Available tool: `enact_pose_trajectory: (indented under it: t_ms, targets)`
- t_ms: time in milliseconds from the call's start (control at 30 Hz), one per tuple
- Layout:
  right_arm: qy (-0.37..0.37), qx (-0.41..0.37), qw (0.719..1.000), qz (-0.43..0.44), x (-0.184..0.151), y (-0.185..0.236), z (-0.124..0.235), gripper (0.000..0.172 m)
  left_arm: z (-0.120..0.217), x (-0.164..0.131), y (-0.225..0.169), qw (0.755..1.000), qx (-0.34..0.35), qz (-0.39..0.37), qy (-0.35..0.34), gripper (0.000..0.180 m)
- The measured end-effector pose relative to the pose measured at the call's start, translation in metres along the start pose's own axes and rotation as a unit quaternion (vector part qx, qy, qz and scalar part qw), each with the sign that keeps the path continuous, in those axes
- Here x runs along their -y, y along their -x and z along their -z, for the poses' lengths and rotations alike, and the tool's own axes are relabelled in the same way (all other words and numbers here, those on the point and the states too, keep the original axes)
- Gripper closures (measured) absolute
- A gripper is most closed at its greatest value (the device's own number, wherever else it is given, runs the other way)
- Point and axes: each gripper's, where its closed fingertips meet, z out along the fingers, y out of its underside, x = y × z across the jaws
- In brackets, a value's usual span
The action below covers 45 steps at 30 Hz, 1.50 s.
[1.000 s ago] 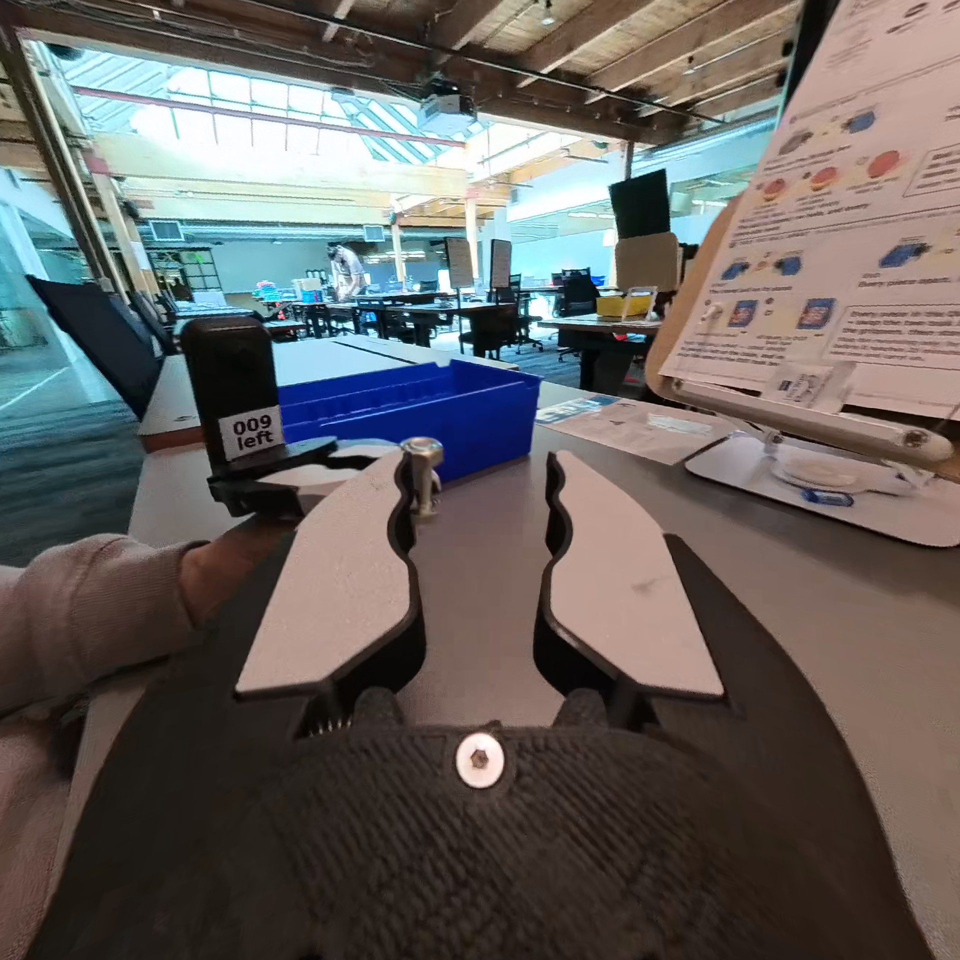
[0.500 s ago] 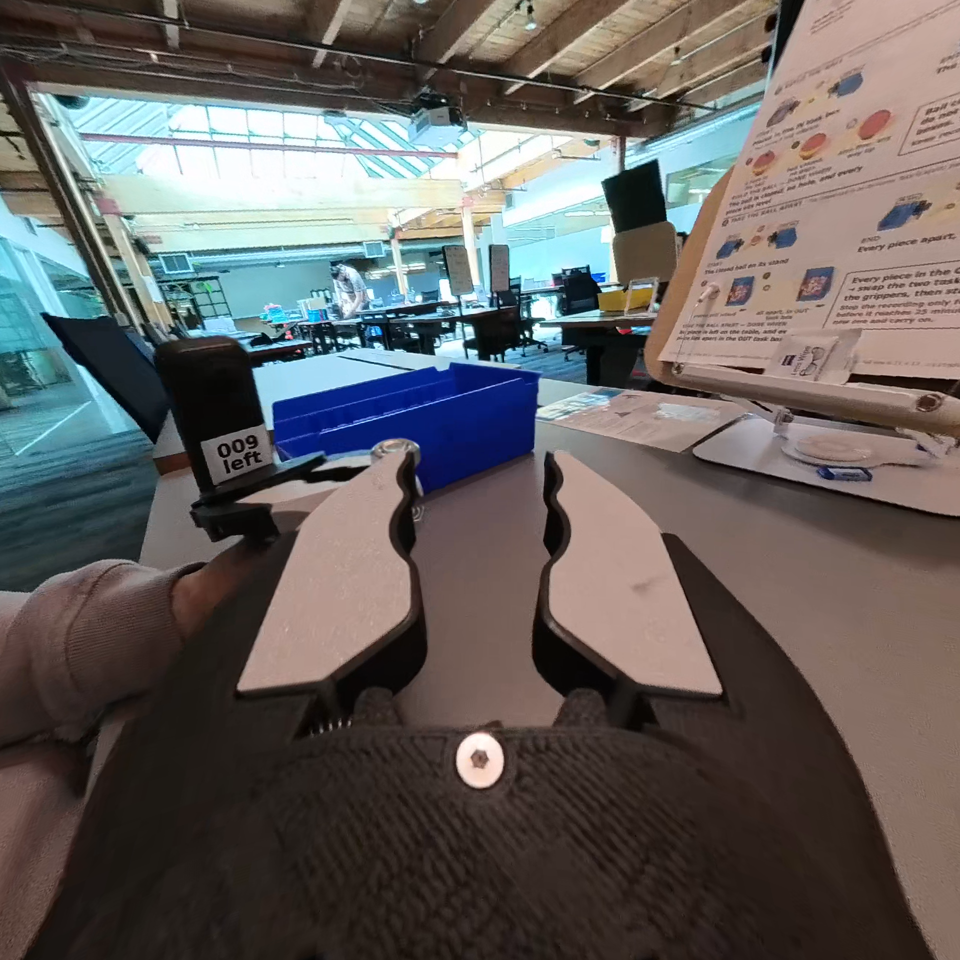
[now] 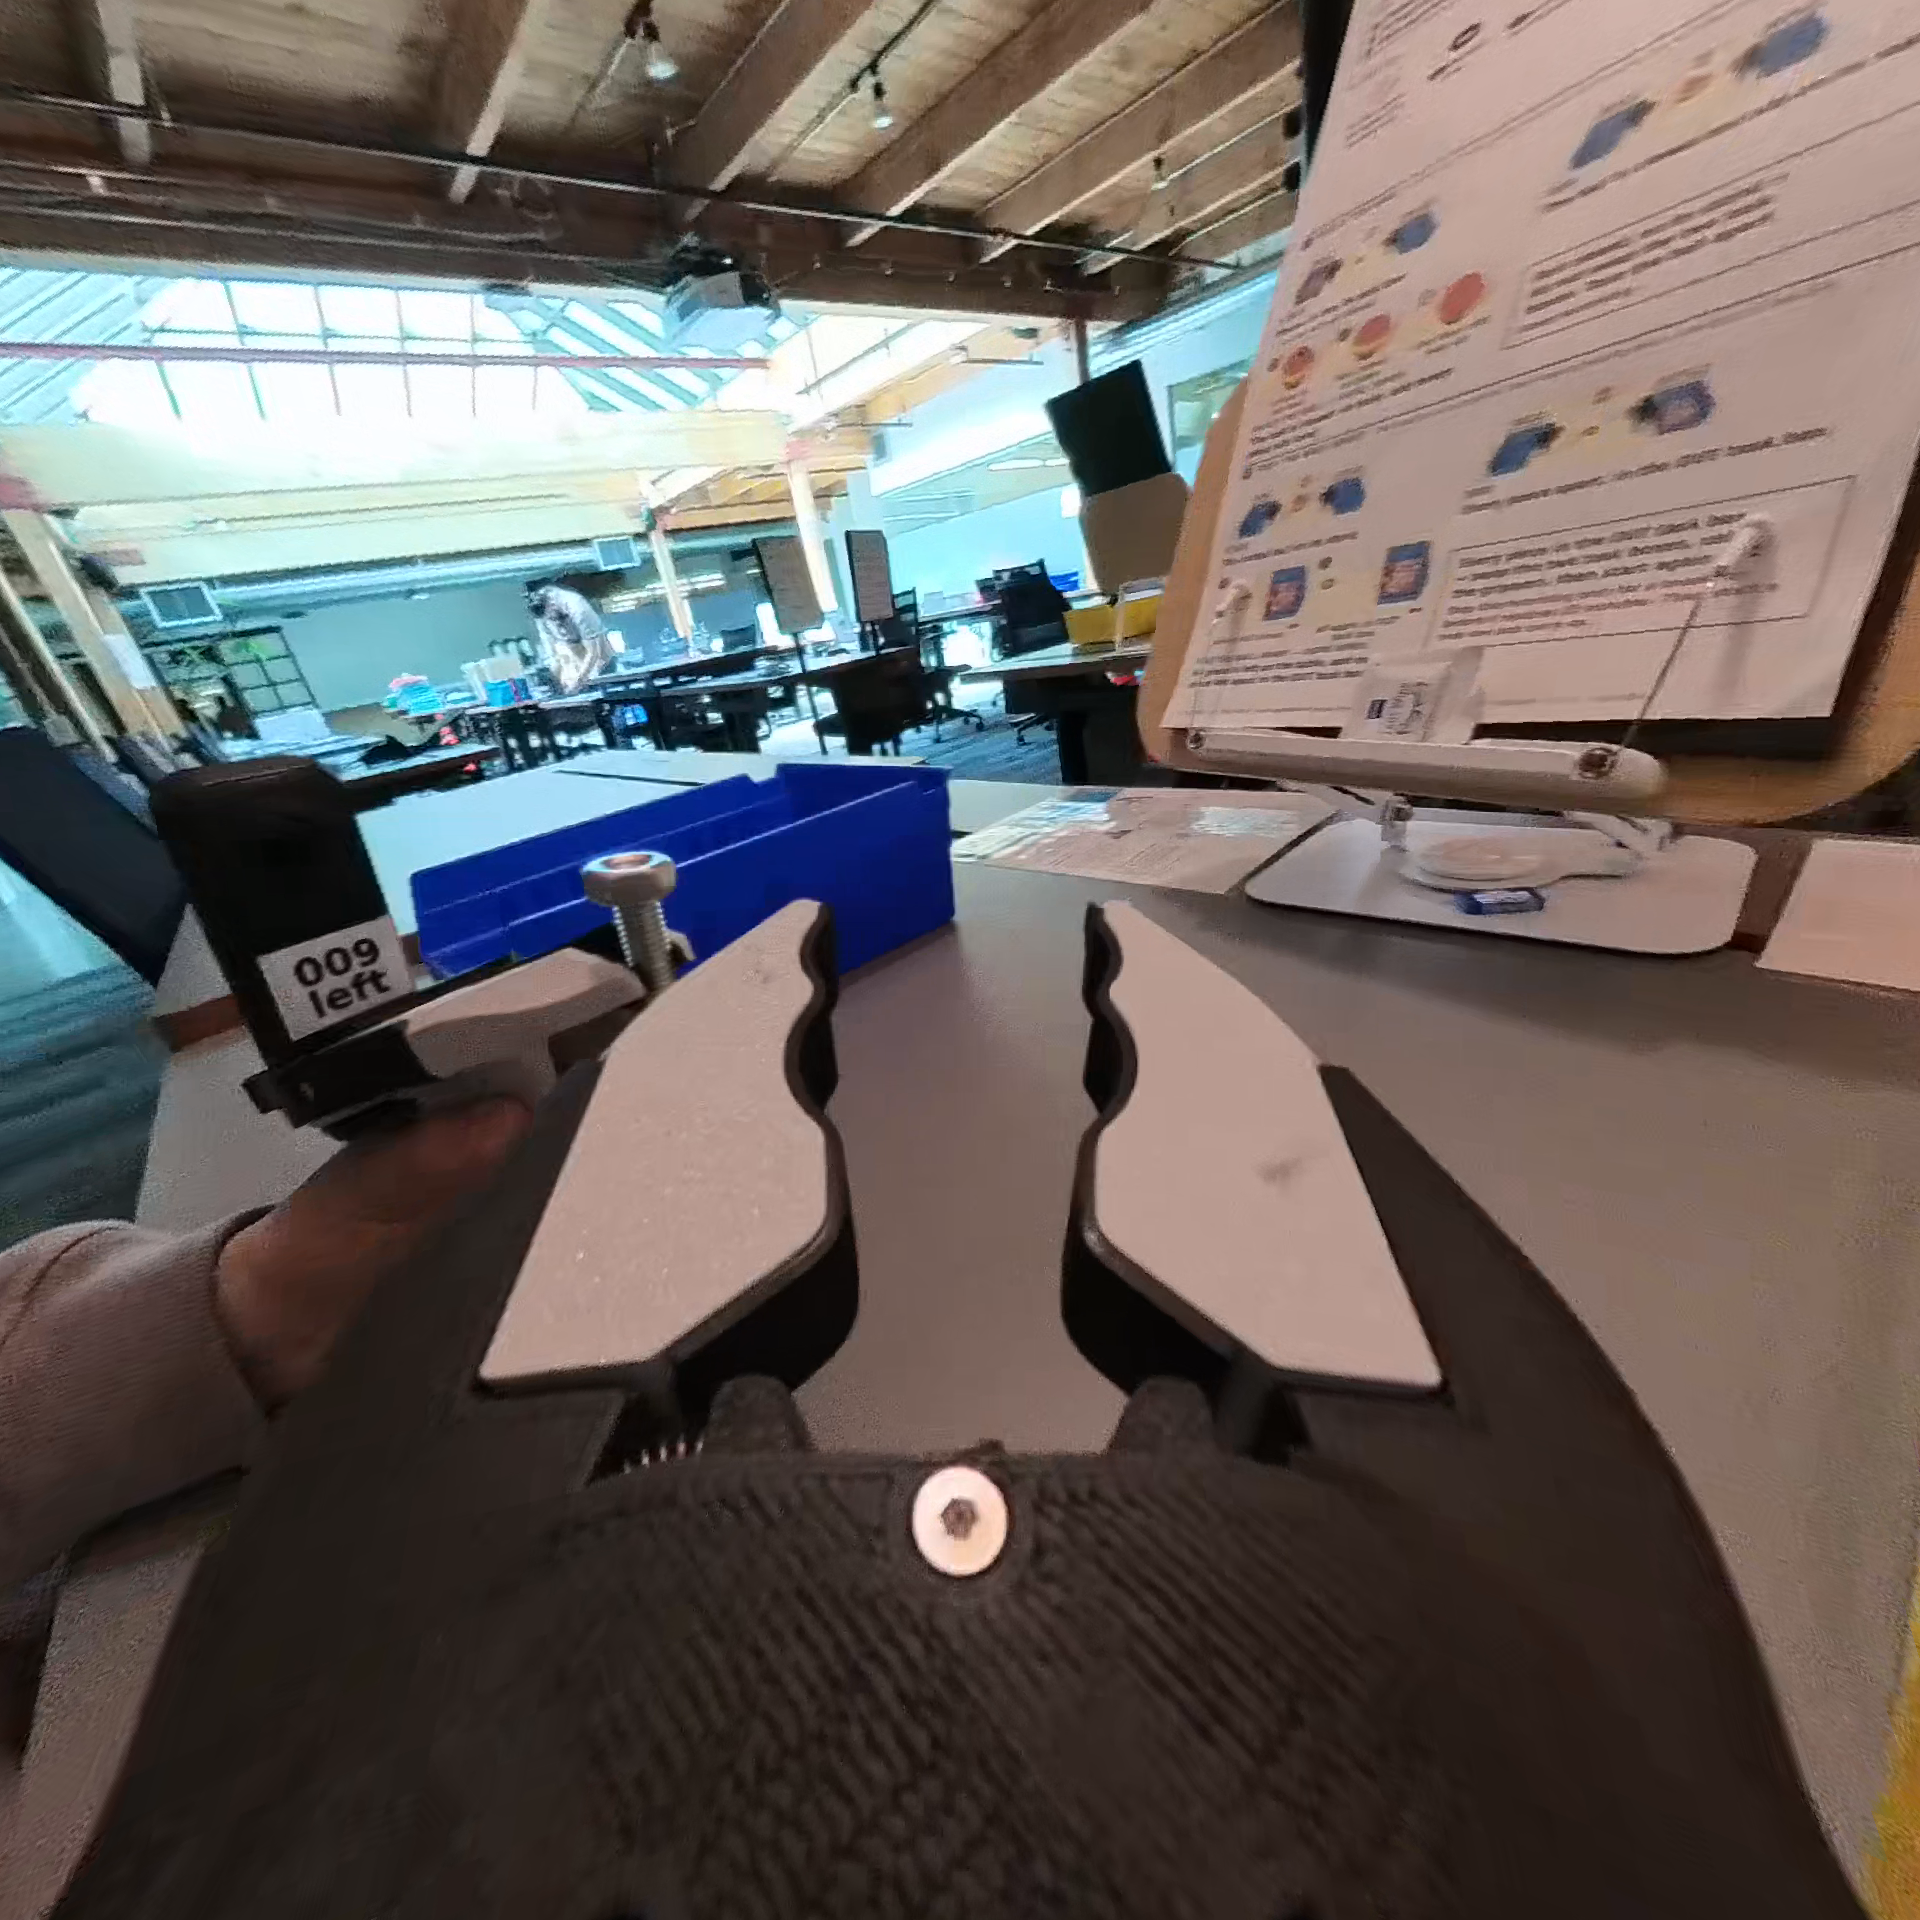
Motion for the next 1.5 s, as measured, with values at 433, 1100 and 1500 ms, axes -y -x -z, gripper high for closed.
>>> enact_pose_trajectory:
  t_ms: [433,1100,1500]
  targets:
    - [0.018,0.075,0.997,0.019,-0.011,0.058,-0.018,0.127,-0.009,-0.01,-0.015,0.998,-0.021,-0.044,0.03,0.172]
    - [0.013,0.079,0.996,0.051,-0.006,0.066,-0.018,0.126,-0.005,-0.006,-0.008,0.999,-0.005,-0.037,0.017,0.172]
    - [0.024,0.043,0.997,0.066,-0.001,0.037,-0.01,0.134,-0.003,-0.001,-0.008,1.0,-0.011,-0.023,-0.002,0.172]
